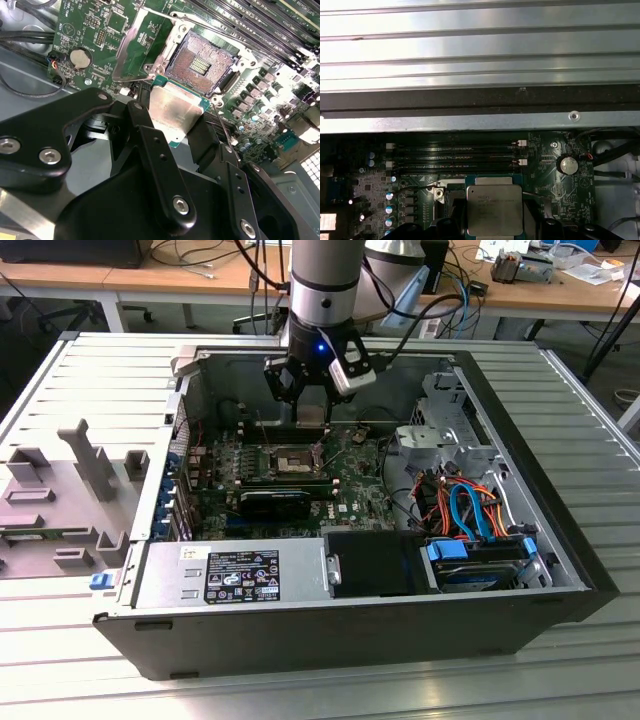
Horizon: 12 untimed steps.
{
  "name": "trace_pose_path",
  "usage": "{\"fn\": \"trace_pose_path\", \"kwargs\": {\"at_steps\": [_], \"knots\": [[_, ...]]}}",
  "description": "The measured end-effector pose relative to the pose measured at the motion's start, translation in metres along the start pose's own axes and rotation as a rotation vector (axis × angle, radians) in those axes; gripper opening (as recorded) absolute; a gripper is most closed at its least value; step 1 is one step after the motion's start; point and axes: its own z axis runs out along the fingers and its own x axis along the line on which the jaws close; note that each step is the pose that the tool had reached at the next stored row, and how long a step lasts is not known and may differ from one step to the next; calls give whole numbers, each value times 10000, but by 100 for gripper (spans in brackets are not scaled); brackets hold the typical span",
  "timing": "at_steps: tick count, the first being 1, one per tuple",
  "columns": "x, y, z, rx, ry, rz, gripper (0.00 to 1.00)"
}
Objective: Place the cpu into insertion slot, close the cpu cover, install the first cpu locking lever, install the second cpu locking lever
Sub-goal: 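Place the cpu into insertion slot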
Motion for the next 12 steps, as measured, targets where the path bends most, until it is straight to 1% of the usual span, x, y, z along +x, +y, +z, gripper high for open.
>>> {"fn": "trace_pose_path", "kwargs": {"at_steps": [12], "knots": [[-1,-6,26,0,0,0,54]]}}
